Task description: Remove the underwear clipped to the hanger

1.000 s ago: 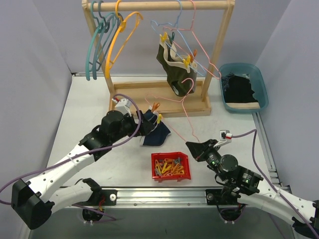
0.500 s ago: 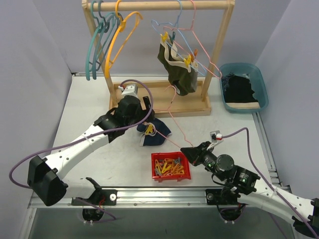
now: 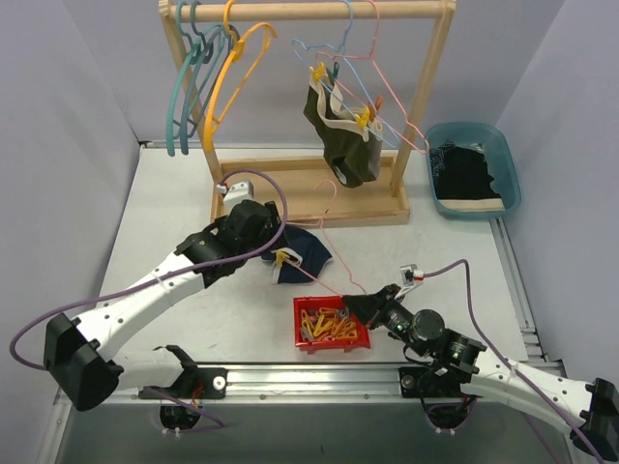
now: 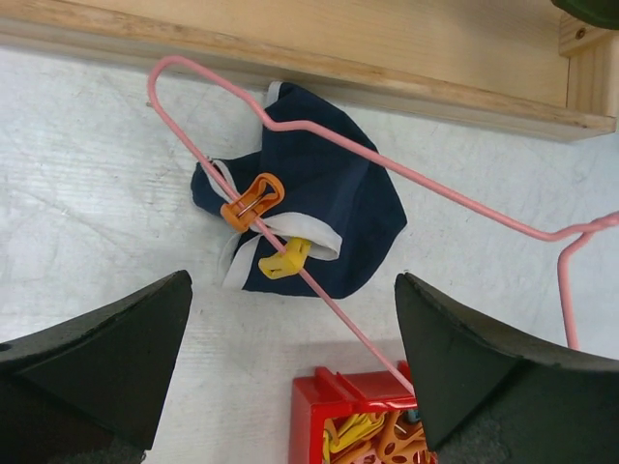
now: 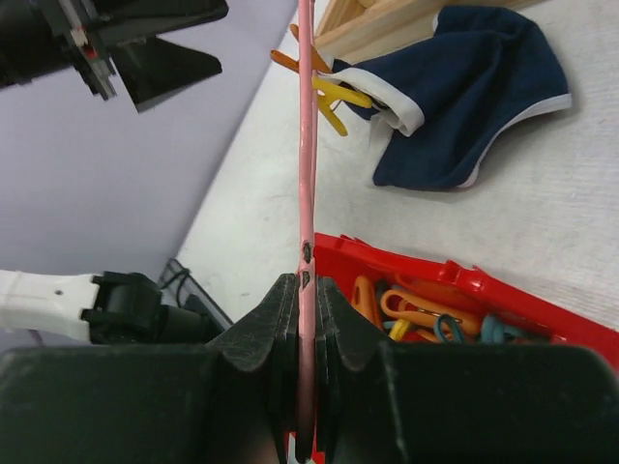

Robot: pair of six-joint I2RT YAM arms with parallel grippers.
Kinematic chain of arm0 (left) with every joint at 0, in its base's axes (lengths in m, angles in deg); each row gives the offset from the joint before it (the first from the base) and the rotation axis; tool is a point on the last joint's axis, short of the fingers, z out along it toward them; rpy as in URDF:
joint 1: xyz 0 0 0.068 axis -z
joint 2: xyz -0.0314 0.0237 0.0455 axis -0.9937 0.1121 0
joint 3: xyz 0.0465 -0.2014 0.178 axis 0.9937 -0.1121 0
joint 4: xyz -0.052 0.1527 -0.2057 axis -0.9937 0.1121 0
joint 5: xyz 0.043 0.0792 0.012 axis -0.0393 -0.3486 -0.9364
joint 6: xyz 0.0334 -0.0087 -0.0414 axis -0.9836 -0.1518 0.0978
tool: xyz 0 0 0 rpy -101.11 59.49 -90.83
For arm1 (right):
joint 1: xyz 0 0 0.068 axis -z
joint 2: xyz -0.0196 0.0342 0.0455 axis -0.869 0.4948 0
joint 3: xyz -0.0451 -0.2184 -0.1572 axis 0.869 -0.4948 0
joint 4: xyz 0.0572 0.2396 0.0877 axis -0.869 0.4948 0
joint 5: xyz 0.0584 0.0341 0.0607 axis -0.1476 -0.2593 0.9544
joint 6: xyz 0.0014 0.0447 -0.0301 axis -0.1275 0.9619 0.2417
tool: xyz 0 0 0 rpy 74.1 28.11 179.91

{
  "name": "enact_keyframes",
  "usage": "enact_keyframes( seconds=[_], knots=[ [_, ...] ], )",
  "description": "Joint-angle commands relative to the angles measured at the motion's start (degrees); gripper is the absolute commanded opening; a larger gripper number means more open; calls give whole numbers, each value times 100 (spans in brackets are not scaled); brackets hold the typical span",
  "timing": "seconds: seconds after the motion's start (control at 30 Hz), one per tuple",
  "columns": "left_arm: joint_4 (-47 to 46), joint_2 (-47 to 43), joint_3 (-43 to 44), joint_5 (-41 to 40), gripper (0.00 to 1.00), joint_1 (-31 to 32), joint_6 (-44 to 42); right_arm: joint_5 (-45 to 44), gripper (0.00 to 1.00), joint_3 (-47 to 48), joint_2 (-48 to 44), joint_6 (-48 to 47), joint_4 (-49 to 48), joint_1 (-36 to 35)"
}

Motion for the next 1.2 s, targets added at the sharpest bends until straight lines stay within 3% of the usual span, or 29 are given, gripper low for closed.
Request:
enact_keyframes(
  seconds=[0.0, 0.4, 0.67, 1.17],
  knots=[
    [16, -647, -163, -256, 96, 46, 213, 90, 0, -677, -177, 955, -1837, -18],
    [781, -376, 21, -809, 96, 28, 705, 204, 0, -740, 489, 1116, -2823, -35],
    [946, -552, 328, -1046, 94, 28, 1065, 301, 0, -749, 719, 870, -2692, -35],
    [1044, 397, 935, -810, 95, -490, 916, 398, 0, -494, 526, 465, -1963, -53]
  ],
)
